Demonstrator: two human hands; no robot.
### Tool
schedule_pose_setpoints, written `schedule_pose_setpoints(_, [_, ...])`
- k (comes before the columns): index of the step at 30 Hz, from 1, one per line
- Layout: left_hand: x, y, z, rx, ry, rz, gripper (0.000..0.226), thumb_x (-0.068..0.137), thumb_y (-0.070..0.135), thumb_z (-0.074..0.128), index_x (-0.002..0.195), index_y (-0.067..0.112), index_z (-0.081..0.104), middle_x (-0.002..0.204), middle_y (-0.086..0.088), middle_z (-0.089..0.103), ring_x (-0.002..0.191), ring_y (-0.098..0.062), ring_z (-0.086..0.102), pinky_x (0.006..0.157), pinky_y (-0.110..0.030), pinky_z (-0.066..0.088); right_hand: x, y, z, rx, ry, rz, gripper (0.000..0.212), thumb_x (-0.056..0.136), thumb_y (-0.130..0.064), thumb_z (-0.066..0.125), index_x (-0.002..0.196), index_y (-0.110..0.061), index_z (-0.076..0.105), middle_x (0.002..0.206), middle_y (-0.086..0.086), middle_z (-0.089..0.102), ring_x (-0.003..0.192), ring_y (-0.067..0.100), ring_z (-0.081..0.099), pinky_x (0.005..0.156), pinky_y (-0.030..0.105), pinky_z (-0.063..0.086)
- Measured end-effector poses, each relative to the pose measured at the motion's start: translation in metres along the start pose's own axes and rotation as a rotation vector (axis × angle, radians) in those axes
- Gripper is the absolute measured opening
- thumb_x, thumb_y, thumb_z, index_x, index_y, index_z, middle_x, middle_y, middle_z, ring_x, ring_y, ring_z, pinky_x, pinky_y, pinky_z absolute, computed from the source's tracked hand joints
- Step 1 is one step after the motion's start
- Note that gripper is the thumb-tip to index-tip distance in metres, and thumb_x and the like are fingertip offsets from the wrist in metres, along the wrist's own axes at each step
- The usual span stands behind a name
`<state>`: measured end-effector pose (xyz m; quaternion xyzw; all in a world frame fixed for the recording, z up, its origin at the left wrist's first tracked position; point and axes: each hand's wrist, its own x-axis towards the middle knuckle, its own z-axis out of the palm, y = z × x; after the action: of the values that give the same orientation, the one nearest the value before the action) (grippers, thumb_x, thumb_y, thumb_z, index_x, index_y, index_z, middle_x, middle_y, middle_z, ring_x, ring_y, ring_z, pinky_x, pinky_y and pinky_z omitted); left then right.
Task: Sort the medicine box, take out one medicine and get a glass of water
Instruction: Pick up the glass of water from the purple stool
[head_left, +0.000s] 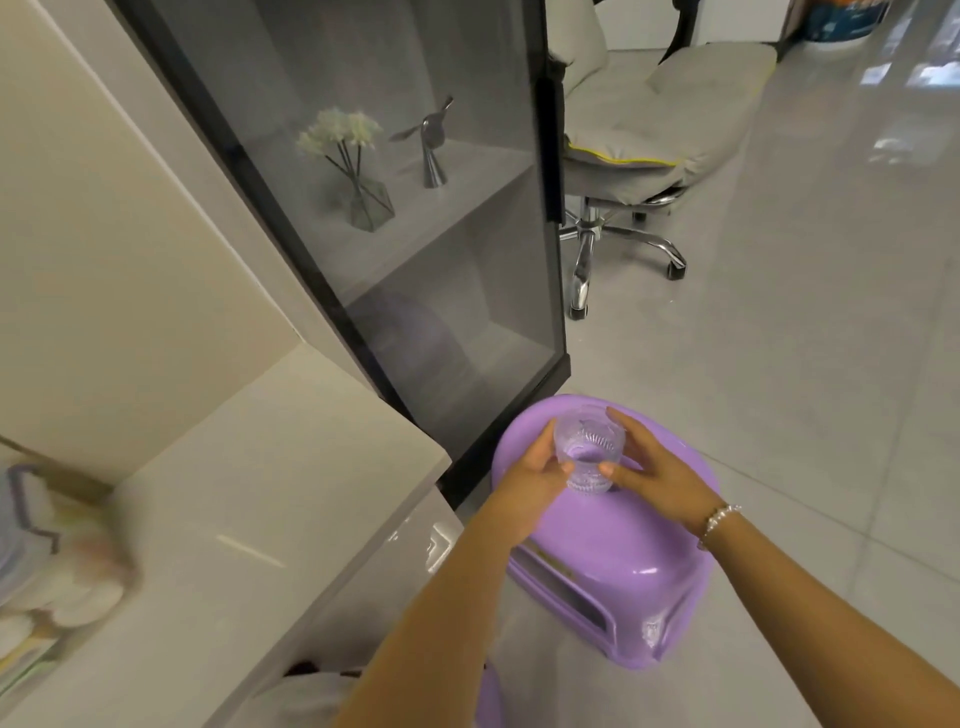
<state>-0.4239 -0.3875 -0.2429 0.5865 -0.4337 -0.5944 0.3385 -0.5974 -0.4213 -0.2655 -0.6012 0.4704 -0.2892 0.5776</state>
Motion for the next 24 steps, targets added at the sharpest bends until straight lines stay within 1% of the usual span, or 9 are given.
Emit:
schedule_pose_setpoints(4, [0.000,-0.004,0.002,0.070,0.061,0.007,0.054,0.093,0.019,0.050,0.142,0.033,0.030,0.141,-0.006,0.048,0.128,-0.023,0.045,0.109,-0.046,0.036,-0.002,0.001,0.005,0.059,0.044,-0.012,0.064,0.082,-0.018,0.065,0.135,-0.033,0.033,0.136,-0.012,0.043,0.125,0.011,0.043,0.094,0.024,0.042])
schedule_pose_setpoints(10, [-0.019,0.009,-0.002,0.038,0.032,0.005,0.055,0.093,0.017,0.050,0.141,0.035,0.031,0.139,-0.006,0.050,0.126,-0.024,0.048,0.107,-0.045,0.039,-0.017,-0.016,0.009,0.054,0.081,-0.034,0.063,0.082,-0.020,0.065,0.138,-0.026,0.036,0.135,-0.006,0.048,0.124,0.015,0.046,0.100,0.034,0.043])
schedule_pose_setpoints(13, [-0.039,0.029,-0.011,-0.012,-0.032,0.090,0.050,0.093,0.015,0.049,0.139,0.031,0.036,0.130,-0.003,0.055,0.114,-0.014,0.056,0.092,-0.029,0.052,-0.026,-0.042,0.013,0.021,0.073,-0.110,0.060,0.082,-0.025,0.064,0.136,-0.029,0.038,0.133,-0.004,0.052,0.121,0.017,0.050,0.086,0.022,0.050])
schedule_pose_setpoints(15, [-0.058,0.044,-0.019,-0.013,-0.045,0.146,0.045,0.094,0.015,0.049,0.134,0.035,0.041,0.118,0.006,0.059,0.101,0.001,0.060,0.077,-0.018,0.054,-0.033,-0.065,0.020,-0.001,0.057,-0.175,0.059,0.078,-0.033,0.064,0.133,-0.029,0.042,0.130,-0.003,0.055,0.118,0.018,0.053,0.091,0.032,0.051])
schedule_pose_setpoints(17, [-0.077,0.057,-0.032,-0.030,-0.012,0.182,0.046,0.094,0.017,0.048,0.135,0.036,0.039,0.117,0.009,0.059,0.101,0.002,0.060,0.086,-0.026,0.054,-0.037,-0.088,0.030,-0.013,0.040,-0.230,0.053,0.077,-0.034,0.065,0.127,-0.034,0.046,0.123,-0.005,0.060,0.111,0.025,0.058,0.094,0.047,0.049])
schedule_pose_setpoints(18, [-0.088,0.063,-0.039,-0.035,0.003,0.201,0.047,0.094,0.018,0.049,0.136,0.036,0.038,0.122,0.008,0.058,0.108,-0.003,0.059,0.093,-0.033,0.052,-0.040,-0.098,0.037,-0.011,0.030,-0.247,0.050,0.078,-0.033,0.066,0.125,-0.037,0.047,0.122,-0.007,0.061,0.110,0.026,0.059,0.093,0.047,0.049])
schedule_pose_setpoints(21, [-0.124,0.080,-0.062,-0.035,0.019,0.259,0.041,0.093,0.025,0.051,0.130,0.042,0.044,0.127,0.008,0.058,0.117,-0.013,0.057,0.090,-0.034,0.053,-0.049,-0.134,0.062,0.009,-0.014,-0.298,0.048,0.073,-0.039,0.066,0.115,-0.052,0.048,0.117,-0.020,0.061,0.111,-0.001,0.056,0.083,0.011,0.048])
schedule_pose_setpoints(22, [-0.138,0.086,-0.069,-0.041,0.023,0.280,0.037,0.093,0.026,0.051,0.125,0.045,0.048,0.124,0.010,0.060,0.115,-0.011,0.058,0.088,-0.033,0.054,-0.053,-0.146,0.072,0.015,-0.033,-0.312,0.047,0.072,-0.039,0.066,0.113,-0.054,0.048,0.115,-0.023,0.061,0.107,-0.007,0.056,0.078,0.005,0.045])
schedule_pose_setpoints(24, [-0.168,0.095,-0.085,-0.053,0.050,0.323,0.034,0.093,0.023,0.051,0.114,0.050,0.054,0.114,0.019,0.065,0.107,-0.005,0.062,0.081,-0.029,0.056,-0.058,-0.169,0.093,0.040,-0.081,-0.337,0.045,0.077,-0.028,0.067,0.115,-0.047,0.050,0.114,-0.019,0.063,0.103,-0.008,0.059,0.076,0.005,0.045])
